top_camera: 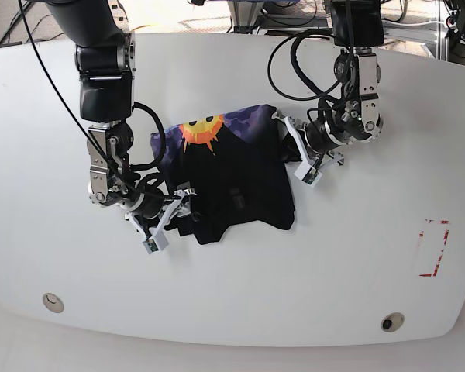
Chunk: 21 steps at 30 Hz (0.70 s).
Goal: Layout the t-shirt on the table in an organized manner, then fold the t-shirt properly
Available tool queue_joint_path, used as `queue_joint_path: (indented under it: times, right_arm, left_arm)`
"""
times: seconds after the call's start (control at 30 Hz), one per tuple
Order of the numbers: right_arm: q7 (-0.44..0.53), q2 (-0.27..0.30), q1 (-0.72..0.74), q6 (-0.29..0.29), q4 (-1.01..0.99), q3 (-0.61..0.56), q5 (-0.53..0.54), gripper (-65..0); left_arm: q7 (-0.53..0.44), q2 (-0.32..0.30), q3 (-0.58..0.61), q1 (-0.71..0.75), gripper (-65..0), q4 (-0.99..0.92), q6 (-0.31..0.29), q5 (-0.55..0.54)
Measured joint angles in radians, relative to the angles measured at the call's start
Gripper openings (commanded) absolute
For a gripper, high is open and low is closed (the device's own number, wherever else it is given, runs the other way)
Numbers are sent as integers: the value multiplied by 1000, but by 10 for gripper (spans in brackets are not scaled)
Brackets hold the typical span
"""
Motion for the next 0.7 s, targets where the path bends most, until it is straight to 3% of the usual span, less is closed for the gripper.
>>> queue_joint_path:
  times: [0.27,0.53,0.7]
  right_arm:
    - [4,-9,-12,0,2,-5,5,-445]
    - [0,-35,-21,5,1,-77,4,-472]
    - [0,-37,-19,6,1,-80,6,-587]
  left_arm:
    - [0,0,-1,0,-633,0,0,0]
    - [-3,-20,1,3,-633,0,-9,-5]
    - [-3,-27,0,5,-633,0,-11,-14]
